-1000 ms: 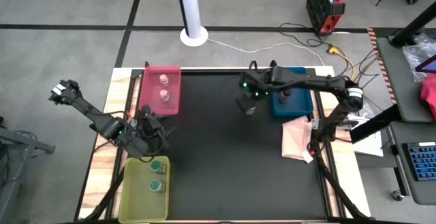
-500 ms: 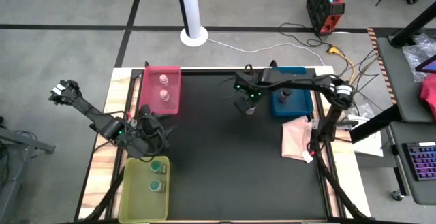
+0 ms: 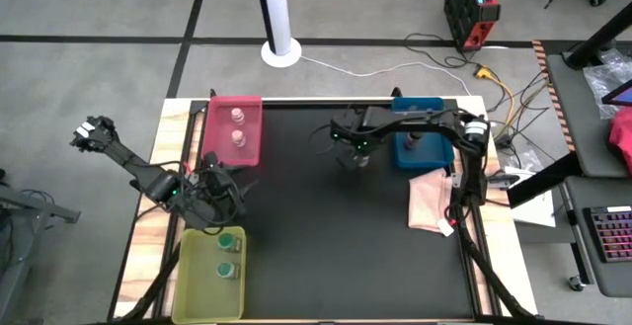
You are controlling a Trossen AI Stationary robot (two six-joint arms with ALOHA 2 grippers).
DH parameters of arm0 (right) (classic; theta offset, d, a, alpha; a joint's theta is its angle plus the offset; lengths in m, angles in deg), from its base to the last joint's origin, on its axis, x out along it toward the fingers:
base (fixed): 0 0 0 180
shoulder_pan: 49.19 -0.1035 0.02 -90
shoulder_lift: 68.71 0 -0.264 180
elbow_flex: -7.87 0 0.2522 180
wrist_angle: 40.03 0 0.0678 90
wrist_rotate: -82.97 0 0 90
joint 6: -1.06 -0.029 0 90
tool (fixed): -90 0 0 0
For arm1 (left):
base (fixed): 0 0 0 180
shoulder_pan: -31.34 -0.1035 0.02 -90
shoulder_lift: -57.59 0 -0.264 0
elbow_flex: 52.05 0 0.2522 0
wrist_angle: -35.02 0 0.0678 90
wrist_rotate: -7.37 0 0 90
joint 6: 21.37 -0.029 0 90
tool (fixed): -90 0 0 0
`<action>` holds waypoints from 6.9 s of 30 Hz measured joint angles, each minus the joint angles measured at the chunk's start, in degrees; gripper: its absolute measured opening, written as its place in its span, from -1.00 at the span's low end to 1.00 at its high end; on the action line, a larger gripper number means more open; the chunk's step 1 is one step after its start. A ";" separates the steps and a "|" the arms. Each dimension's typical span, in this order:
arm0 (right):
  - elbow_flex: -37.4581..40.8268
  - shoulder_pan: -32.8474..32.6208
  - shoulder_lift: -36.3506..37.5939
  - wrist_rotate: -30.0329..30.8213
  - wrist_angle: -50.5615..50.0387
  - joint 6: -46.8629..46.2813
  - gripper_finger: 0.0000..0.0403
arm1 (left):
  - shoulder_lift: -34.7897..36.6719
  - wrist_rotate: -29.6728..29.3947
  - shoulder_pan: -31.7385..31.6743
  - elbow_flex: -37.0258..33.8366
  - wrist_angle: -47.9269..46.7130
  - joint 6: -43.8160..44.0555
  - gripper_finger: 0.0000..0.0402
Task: Sort spices by type
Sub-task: Put the black seasoning into the blue bin, then return to Home Position
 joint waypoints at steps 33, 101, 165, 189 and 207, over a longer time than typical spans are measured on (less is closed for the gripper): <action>-0.03 -2.01 28.51 -4.27 -16.15 -10.76 -0.08 | -2.82 0.01 0.00 0.00 0.44 0.98 0.08; 39.02 24.65 41.37 -1.64 -0.68 5.16 -0.07 | -2.80 -0.77 0.00 0.13 0.68 0.90 0.08; 22.91 -17.44 55.17 -1.43 34.91 16.37 0.28 | -2.99 24.74 -0.53 0.15 29.98 -30.01 0.08; 27.96 -28.01 48.37 7.66 57.77 44.67 0.15 | 22.04 69.60 -32.28 -7.32 31.32 -43.58 0.08; 35.43 -21.94 53.43 -3.43 66.02 45.68 0.10 | 41.88 63.04 -32.28 -15.99 24.44 -41.94 0.08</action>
